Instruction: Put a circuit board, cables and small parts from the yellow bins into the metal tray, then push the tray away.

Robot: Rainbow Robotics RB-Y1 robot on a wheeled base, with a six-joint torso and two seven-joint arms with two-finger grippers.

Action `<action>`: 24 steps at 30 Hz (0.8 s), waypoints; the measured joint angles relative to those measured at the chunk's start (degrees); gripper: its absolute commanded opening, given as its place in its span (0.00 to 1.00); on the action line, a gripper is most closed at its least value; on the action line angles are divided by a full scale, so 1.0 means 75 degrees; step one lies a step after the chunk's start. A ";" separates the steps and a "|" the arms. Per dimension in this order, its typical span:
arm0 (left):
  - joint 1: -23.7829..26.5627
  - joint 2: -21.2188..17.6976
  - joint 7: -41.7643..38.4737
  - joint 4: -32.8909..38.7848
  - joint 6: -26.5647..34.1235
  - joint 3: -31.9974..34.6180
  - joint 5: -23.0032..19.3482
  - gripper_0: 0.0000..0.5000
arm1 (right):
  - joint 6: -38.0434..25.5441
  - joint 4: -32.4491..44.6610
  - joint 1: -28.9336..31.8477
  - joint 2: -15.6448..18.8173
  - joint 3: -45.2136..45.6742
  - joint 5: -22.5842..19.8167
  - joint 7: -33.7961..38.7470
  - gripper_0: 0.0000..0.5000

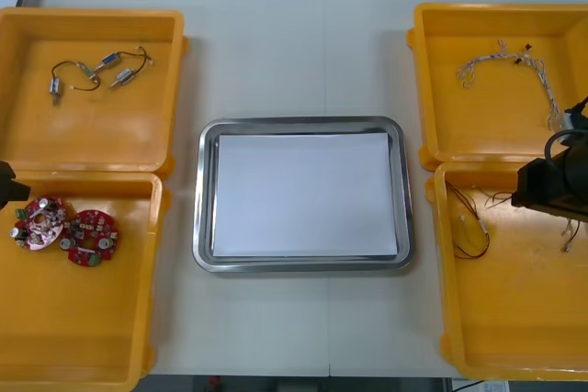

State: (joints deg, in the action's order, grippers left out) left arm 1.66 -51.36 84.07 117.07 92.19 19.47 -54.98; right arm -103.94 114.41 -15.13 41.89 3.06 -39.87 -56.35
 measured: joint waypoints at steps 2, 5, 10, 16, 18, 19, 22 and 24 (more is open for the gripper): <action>-0.0112 -0.0019 0.0014 -0.0223 -0.0075 0.0217 -0.0215 1.00 | 0.0080 -0.0001 0.0003 -0.0102 -0.0128 0.0117 0.0126 1.00; -0.0150 -0.0019 0.0197 -0.0586 -0.0170 0.0434 -0.0343 1.00 | 0.0170 -0.0002 0.0021 -0.0264 -0.0232 0.0218 0.0511 1.00; -0.0282 -0.0019 0.0989 -0.0793 -0.0592 0.0491 -0.0323 1.00 | 0.0394 -0.0003 0.0121 -0.0530 -0.0238 0.0468 0.0570 1.00; -0.0494 -0.0019 0.1179 -0.0962 -0.0937 0.0493 -0.0255 1.00 | 0.0773 -0.0004 0.0465 -0.0638 -0.0238 0.0567 0.0570 1.00; -0.0544 -0.0019 0.1179 -0.1084 -0.1044 0.0493 -0.0253 1.00 | 0.0871 -0.0004 0.0576 -0.0651 -0.0238 0.0584 0.0570 1.00; -0.0579 -0.0019 0.1179 -0.1137 -0.1131 0.0493 -0.0248 1.00 | 0.0905 -0.0004 0.0631 -0.0657 -0.0241 0.0611 0.0570 1.00; -0.0712 -0.0019 0.1179 -0.1238 -0.1418 0.0493 -0.0209 1.00 | 0.0989 -0.0005 0.0760 -0.0701 -0.0291 0.0772 0.0570 1.00; -0.0830 -0.0019 0.1179 -0.1257 -0.1612 0.0493 -0.0158 1.00 | 0.1041 -0.0005 0.0817 -0.0740 -0.0377 0.0934 0.0570 1.00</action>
State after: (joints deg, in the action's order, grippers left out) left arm -4.57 -51.50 92.92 107.64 80.09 23.16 -56.16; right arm -96.13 114.37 -9.00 36.34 0.23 -32.86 -52.07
